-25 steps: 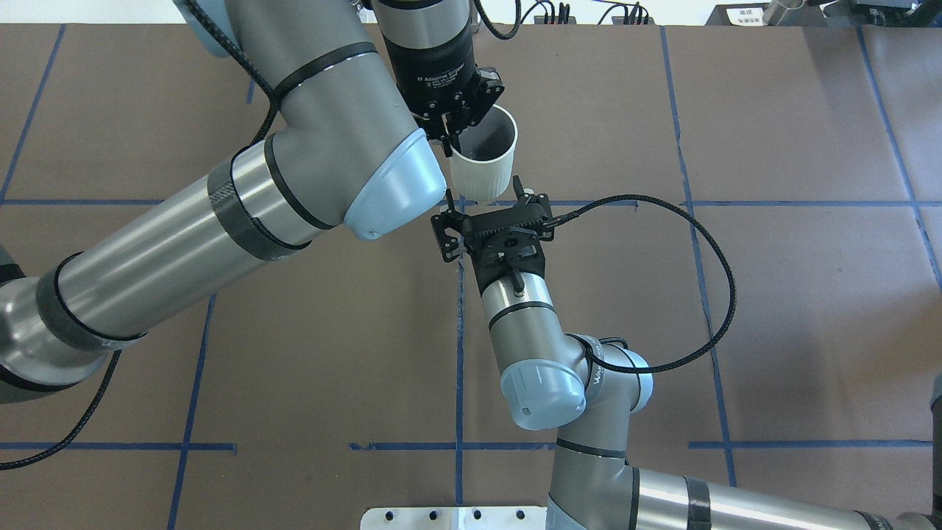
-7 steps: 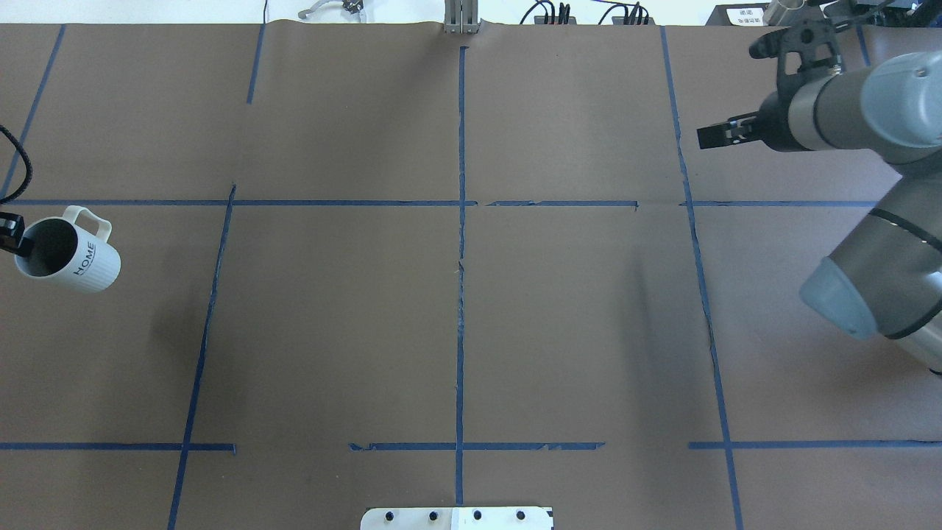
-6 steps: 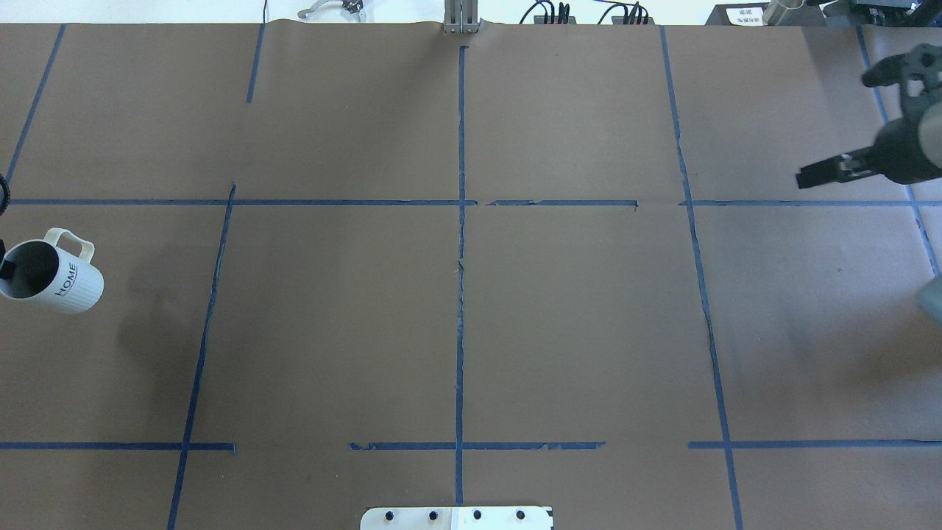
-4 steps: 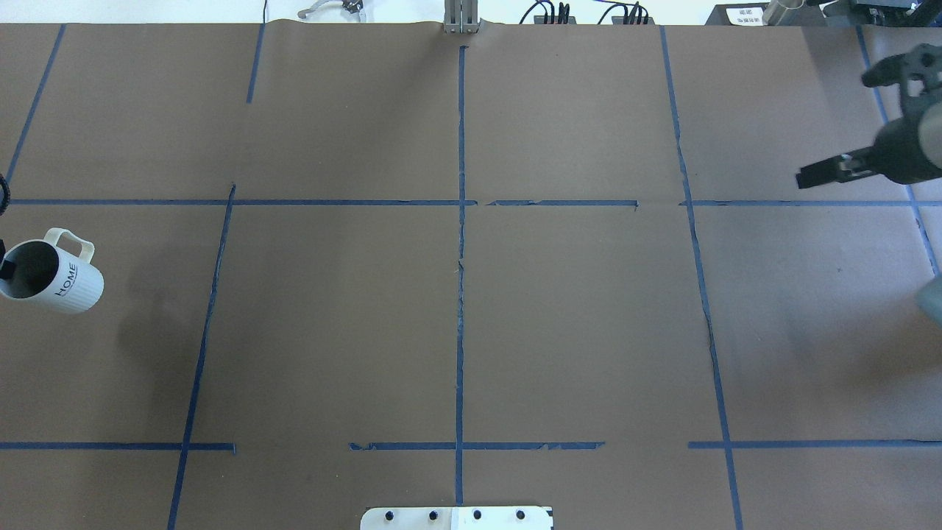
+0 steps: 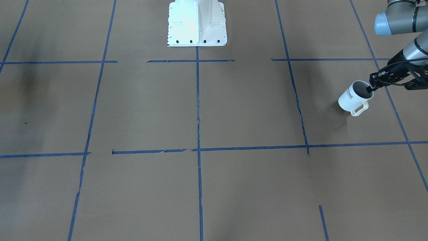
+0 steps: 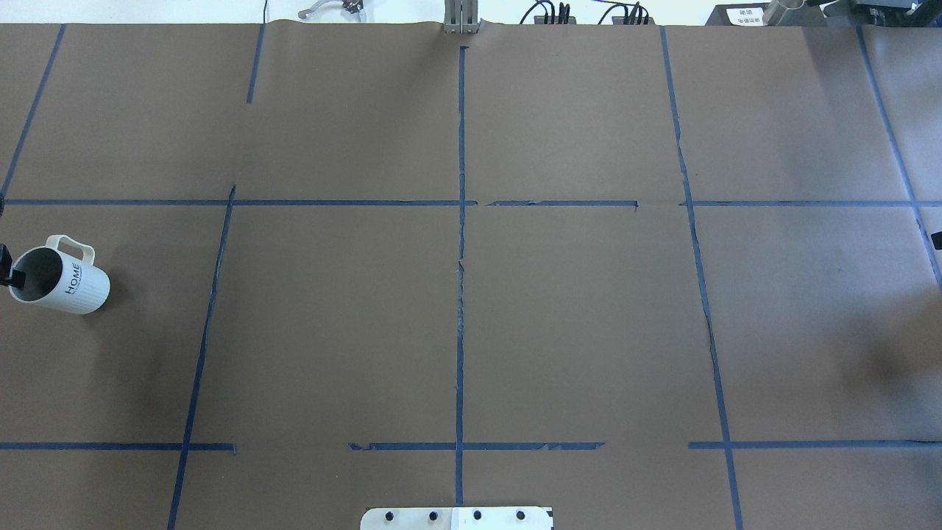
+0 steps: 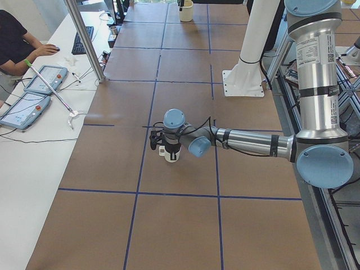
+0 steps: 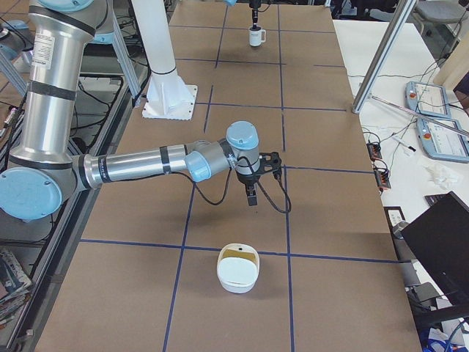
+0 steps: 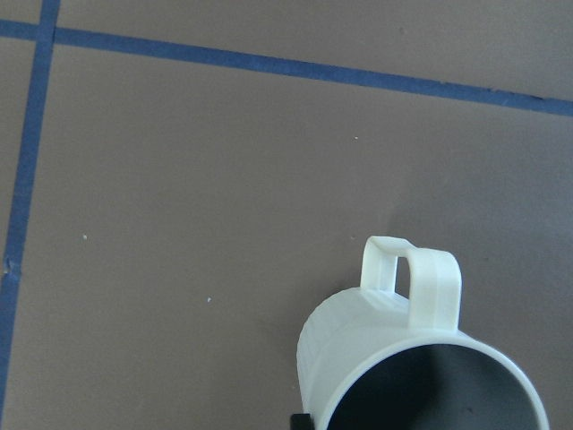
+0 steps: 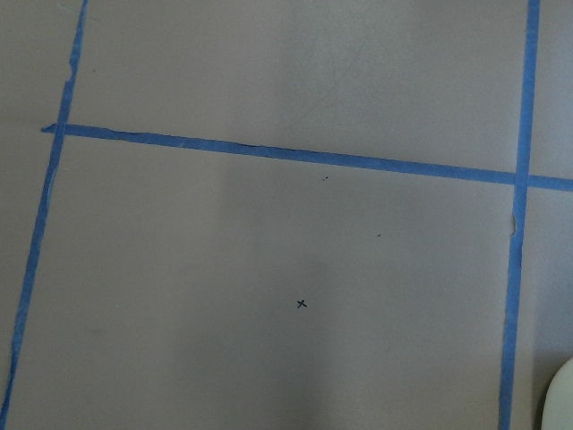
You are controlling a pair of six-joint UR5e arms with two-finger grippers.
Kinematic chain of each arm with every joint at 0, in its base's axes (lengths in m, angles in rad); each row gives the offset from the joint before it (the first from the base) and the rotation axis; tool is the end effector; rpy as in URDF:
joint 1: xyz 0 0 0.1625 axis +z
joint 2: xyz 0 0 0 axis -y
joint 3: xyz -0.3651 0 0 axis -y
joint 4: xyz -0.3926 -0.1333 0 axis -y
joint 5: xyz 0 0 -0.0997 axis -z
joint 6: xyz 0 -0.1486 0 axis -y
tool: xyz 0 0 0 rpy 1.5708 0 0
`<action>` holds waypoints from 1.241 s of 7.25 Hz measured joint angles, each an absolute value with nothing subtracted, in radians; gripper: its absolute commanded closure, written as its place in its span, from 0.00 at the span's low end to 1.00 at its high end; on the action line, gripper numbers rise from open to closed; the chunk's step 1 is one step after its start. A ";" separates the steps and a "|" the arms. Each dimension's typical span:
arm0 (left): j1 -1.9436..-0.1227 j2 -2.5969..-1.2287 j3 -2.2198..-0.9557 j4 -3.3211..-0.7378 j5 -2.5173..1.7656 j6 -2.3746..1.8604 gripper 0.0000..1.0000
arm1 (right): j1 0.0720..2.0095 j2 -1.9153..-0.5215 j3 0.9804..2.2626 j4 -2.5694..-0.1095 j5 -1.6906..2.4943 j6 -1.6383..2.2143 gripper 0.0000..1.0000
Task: Left arm hands cup to right arm to dump lemon
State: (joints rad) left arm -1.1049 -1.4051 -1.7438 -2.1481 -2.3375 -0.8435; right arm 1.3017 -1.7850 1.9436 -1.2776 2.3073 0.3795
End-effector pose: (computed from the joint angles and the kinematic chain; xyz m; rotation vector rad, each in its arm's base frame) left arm 0.1862 -0.4376 0.5540 -0.0127 0.9271 -0.1262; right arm -0.0868 -0.4406 0.5128 0.1778 -0.8225 -0.0625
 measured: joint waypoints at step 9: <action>-1.035 -1.385 -1.767 -2.135 -2.343 -0.838 0.00 | 1.302 -1.790 1.952 -1.281 2.320 0.379 0.00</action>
